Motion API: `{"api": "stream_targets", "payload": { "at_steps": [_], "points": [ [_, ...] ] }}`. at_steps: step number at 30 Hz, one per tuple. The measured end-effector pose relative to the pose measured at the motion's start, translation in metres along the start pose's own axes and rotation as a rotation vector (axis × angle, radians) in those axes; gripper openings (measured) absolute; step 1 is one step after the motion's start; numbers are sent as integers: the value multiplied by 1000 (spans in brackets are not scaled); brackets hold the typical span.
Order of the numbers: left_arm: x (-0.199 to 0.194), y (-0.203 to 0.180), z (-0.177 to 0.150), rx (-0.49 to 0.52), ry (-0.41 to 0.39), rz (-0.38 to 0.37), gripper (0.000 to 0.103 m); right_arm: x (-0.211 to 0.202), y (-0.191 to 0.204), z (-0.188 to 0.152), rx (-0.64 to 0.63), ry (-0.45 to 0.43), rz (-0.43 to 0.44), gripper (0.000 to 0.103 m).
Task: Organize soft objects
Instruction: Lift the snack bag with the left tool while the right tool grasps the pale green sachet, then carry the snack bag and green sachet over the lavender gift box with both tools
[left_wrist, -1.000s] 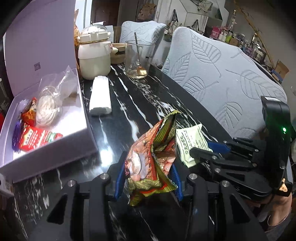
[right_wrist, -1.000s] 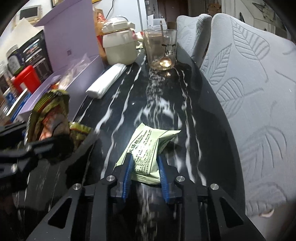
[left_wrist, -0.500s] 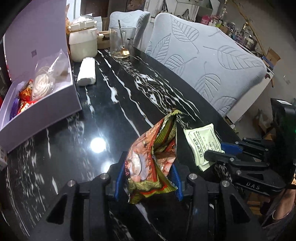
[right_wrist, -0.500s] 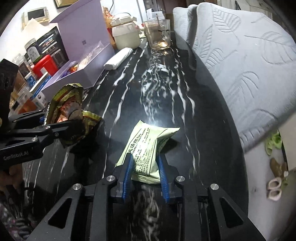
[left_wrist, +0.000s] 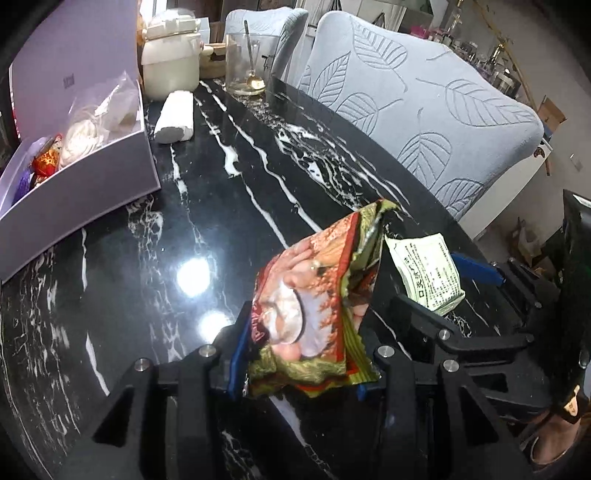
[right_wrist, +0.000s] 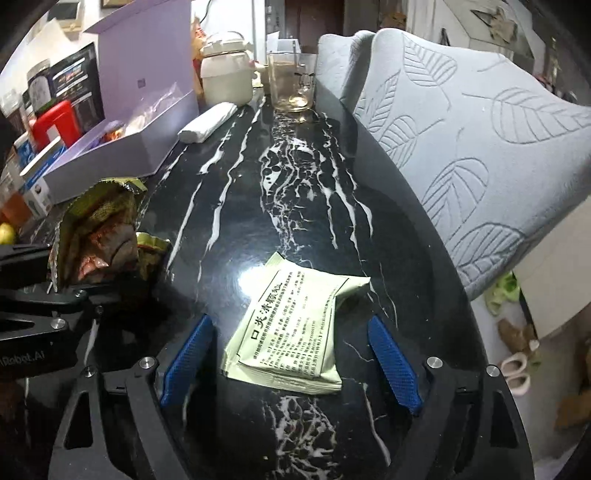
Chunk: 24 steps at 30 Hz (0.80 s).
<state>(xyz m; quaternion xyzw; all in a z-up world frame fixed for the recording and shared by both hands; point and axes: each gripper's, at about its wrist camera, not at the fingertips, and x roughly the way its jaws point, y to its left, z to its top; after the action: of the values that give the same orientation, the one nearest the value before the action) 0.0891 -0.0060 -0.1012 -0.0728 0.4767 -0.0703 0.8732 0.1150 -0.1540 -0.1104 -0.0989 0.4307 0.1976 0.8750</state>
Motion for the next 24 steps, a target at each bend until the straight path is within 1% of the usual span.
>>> {"api": "stream_targets", "payload": {
  "at_steps": [1, 2, 4, 5, 8, 11, 12, 15, 18, 24],
  "points": [
    [1, 0, 1, 4, -3, -2, 43, 0, 0, 0, 5, -6, -3, 76],
    [2, 0, 1, 9, -6, -4, 43, -1, 0, 0, 11, -14, -9, 71],
    [2, 0, 2, 12, -10, -7, 43, -2, -2, 0, 27, -22, -21, 52],
    [3, -1, 3, 15, -15, -12, 43, -3, -3, -1, 35, -26, -30, 49],
    [2, -1, 3, 17, -22, -14, 42, -5, -3, -1, 36, -25, -30, 46],
    [1, -2, 4, 16, -28, -18, 41, -8, -6, -2, 53, -26, -19, 41],
    [1, -2, 4, 18, -28, -21, 41, -9, -8, -2, 66, -30, -12, 38],
    [-3, -5, 5, 30, -38, -22, 41, -13, -17, -5, 118, -30, 27, 36],
    [-8, -11, 7, 48, -55, -26, 41, -17, -20, -7, 133, -24, 23, 34],
    [-20, -13, 9, 50, -77, -29, 40, -28, -26, -9, 179, -45, 51, 33]
  ]
}}
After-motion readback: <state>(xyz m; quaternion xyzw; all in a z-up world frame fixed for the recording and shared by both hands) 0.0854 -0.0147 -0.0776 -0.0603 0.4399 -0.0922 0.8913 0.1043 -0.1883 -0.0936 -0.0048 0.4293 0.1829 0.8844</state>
